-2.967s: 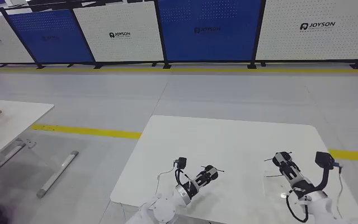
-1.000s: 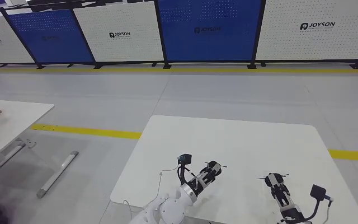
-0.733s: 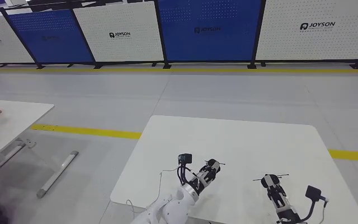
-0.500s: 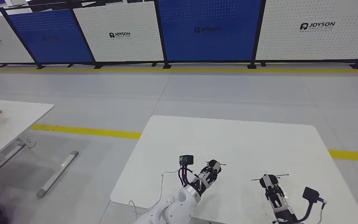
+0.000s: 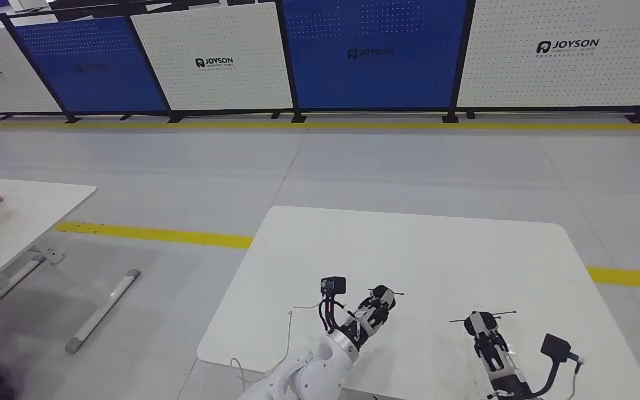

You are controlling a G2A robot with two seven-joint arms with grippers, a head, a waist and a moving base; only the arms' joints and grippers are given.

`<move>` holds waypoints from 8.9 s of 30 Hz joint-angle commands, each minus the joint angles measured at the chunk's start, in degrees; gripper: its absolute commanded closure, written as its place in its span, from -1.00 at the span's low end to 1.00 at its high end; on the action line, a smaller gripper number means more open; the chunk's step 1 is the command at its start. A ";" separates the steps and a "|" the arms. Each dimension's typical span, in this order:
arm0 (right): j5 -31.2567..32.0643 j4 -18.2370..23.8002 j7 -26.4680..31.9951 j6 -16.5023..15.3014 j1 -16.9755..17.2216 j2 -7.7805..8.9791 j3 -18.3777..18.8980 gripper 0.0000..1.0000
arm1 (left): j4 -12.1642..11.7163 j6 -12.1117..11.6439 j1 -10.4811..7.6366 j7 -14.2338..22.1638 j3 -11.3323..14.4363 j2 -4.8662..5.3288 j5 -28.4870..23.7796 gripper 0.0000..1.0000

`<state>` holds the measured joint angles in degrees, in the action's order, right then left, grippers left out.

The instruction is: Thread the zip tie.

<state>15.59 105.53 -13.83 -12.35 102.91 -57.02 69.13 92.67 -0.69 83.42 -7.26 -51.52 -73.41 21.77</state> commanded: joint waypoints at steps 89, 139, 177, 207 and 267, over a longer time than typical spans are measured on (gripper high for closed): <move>16.49 1.24 8.84 13.40 -7.15 -2.58 -4.78 1.00 | 1.07 -6.22 1.68 13.71 -2.50 1.41 -5.63 1.00; 10.81 -0.38 21.01 8.91 -10.30 -2.83 -2.86 1.00 | 1.17 -6.16 1.30 14.37 -1.85 1.29 -7.26 1.00; 15.85 -3.42 12.21 12.74 -11.18 -4.76 -7.67 1.00 | -2.61 -15.63 0.22 12.22 -2.32 2.28 4.34 1.00; 13.93 -4.05 2.00 11.60 -8.29 -5.93 -6.98 1.00 | -2.61 -15.63 0.22 12.22 -2.32 2.28 4.34 1.00; 8.96 -9.49 -12.75 2.34 -4.20 -10.50 -9.69 1.00 | -2.61 -15.63 0.22 12.22 -2.32 2.28 4.34 1.00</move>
<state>25.96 96.02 -27.47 -9.30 98.77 -67.48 59.09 90.06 -16.32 83.64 4.97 -53.84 -71.13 26.11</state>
